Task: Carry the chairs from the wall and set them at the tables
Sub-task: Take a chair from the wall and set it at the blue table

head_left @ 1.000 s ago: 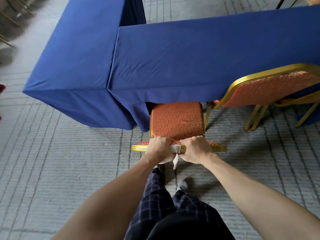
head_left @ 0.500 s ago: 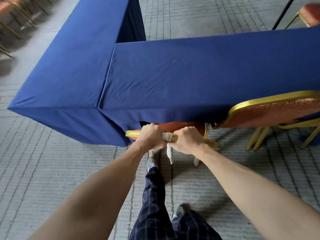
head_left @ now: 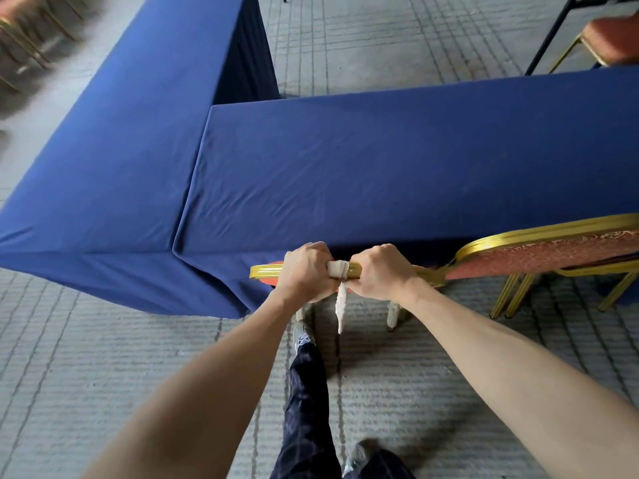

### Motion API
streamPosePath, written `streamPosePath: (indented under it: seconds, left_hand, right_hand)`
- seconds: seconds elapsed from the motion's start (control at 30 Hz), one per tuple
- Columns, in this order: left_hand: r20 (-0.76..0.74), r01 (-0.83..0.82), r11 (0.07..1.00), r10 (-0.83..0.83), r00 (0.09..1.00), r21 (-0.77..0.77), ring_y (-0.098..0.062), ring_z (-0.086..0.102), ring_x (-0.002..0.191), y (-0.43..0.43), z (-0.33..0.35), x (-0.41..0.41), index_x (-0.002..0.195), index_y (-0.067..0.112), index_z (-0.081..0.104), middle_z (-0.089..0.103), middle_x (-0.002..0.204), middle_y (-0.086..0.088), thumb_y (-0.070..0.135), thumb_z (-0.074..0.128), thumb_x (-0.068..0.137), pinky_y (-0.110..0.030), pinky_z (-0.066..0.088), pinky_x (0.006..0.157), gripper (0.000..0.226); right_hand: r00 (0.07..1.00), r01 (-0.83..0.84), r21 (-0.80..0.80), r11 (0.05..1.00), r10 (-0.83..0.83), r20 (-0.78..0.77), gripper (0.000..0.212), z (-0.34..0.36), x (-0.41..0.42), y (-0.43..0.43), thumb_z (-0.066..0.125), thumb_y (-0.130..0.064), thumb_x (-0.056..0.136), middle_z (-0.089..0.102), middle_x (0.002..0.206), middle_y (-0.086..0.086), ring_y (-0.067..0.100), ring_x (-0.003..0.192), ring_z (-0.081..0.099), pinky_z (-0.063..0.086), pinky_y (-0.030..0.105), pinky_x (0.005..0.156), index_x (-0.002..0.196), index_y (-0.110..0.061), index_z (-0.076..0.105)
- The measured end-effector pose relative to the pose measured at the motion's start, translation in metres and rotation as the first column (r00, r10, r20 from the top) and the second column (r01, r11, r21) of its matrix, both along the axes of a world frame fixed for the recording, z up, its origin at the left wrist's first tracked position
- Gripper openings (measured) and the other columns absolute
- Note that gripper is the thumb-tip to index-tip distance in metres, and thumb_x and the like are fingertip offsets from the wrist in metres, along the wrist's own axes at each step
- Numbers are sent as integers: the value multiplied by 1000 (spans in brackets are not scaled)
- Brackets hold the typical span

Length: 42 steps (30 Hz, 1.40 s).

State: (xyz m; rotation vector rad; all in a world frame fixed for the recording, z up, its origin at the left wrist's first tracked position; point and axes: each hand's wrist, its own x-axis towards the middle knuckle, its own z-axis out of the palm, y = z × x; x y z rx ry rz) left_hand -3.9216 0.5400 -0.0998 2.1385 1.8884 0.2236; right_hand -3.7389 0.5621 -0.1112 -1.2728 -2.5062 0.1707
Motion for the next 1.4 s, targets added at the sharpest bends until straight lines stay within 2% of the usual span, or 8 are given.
streamPosePath:
  seconds: [0.17, 0.37, 0.6, 0.8, 1.03, 1.17, 1.27, 1.4]
  left_hand:
    - [-7, 9, 995, -8, 1000, 100, -12, 40, 78, 16, 0, -12, 53, 20, 54, 44, 75, 7, 42, 61, 66, -28, 27, 53, 26]
    - [-18, -25, 998, 26, 999, 62, -10, 41, 76, 38, 6, -3, 54, 22, 53, 46, 70, 7, 40, 62, 70, -28, 27, 52, 26]
    - [-28, -5, 1000, 5, 1000, 5, -10, 44, 81, 48, 6, 38, 60, 25, 56, 49, 74, 9, 44, 60, 71, -29, 28, 55, 22]
    - [-81, 59, 998, -60, 995, -13, -10, 43, 76, 54, 9, 26, 57, 31, 49, 45, 69, 9, 45, 61, 71, -28, 23, 53, 23]
    - [-95, 62, 998, -63, 994, -13, -11, 43, 74, 60, 8, 19, 60, 21, 60, 43, 66, 7, 37, 67, 66, -28, 25, 55, 19]
    - [-62, -8, 1000, 7, 998, -5, -11, 40, 72, 48, -3, 6, 54, 25, 48, 38, 64, 9, 33, 70, 63, -28, 24, 56, 24]
    - [-84, 18, 1000, -20, 996, -17, -11, 41, 74, 53, 1, 8, 58, 24, 57, 42, 67, 8, 35, 70, 62, -28, 25, 57, 17]
    - [-112, 51, 998, -55, 992, -43, -10, 38, 74, 60, 11, 17, 56, 26, 53, 43, 67, 8, 35, 66, 67, -28, 24, 55, 19]
  right_hand:
    - [1000, -17, 1, 1000, 17, -20, 32, -7, -15, 22, 68, -40, 66, 55, 47, -1, 27, 43, 52, 28, 25, 48, 50, -19, 50]
    - [999, -51, 19, 999, 51, -15, 39, -4, -6, 47, 70, -41, 70, 52, 46, -3, 23, 41, 48, 24, 25, 49, 51, -24, 40]
    - [997, -61, 14, 998, 61, -47, 33, -12, 36, 65, 62, -44, 73, 56, 51, -4, 22, 46, 54, 40, 29, 43, 53, -19, 55]
    - [997, -67, -6, 998, 67, -38, 31, -11, 25, 65, 57, -47, 70, 56, 53, -4, 22, 48, 55, 34, 26, 47, 54, -20, 53]
    - [987, -98, 8, 995, 98, -125, 29, -11, 18, 65, 64, -38, 72, 54, 53, -2, 23, 48, 54, 42, 32, 44, 56, -17, 51]
    - [974, -130, 9, 991, 130, -185, 31, -16, 5, 55, 73, -32, 64, 50, 50, -3, 22, 46, 51, 34, 27, 44, 54, -18, 48]
    - [977, -126, 24, 992, 128, -169, 27, -13, 7, 61, 72, -32, 64, 53, 52, -2, 24, 48, 55, 40, 31, 44, 55, -19, 50]
    - [989, -107, -37, 994, 102, -104, 30, -11, 15, 68, 71, -36, 67, 52, 53, -4, 23, 48, 54, 39, 30, 45, 55, -21, 48]
